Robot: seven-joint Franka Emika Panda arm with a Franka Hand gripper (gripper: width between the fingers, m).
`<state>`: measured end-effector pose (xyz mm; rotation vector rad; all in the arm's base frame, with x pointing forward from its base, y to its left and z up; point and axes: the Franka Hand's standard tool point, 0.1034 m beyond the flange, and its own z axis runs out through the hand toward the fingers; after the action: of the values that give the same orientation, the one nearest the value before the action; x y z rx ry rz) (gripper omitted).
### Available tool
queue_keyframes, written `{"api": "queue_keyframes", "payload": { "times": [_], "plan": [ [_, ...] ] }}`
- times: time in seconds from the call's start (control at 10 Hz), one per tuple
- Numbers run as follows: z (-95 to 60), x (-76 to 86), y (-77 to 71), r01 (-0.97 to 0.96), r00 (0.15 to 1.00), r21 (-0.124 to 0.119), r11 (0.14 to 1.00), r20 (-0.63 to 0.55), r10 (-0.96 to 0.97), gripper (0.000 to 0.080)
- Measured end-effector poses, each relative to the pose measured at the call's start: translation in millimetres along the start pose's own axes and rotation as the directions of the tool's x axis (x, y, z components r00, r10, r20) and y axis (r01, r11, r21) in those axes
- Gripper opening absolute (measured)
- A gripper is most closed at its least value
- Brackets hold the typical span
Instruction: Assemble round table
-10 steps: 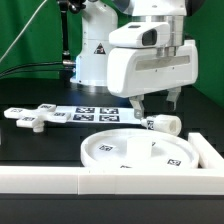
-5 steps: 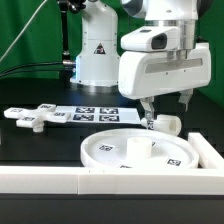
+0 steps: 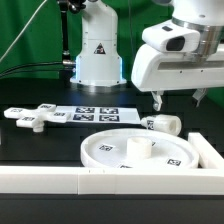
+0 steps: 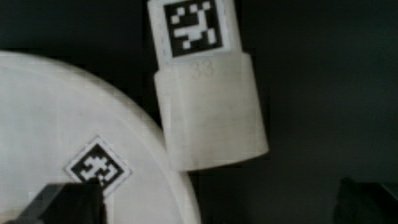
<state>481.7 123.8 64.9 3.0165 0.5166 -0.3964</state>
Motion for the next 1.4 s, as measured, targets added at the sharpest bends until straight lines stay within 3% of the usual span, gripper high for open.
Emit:
{"api": "queue_keyframes", "payload": {
  "times": [0.6, 0.9, 1.4],
  "plan": [
    [7.2, -6.1, -0.5, 0.005, 0.928, 0.006, 1.000, 0.373, -0.007, 0.0648],
    [19.7, -12.9, -4.2, 0.012, 0.833, 0.012, 1.000, 0.553, -0.017, 0.0648],
    [46.1, -6.1, -2.1, 0.018, 0.838, 0.029, 0.999, 0.545, -0.031, 0.0648]
  ]
}}
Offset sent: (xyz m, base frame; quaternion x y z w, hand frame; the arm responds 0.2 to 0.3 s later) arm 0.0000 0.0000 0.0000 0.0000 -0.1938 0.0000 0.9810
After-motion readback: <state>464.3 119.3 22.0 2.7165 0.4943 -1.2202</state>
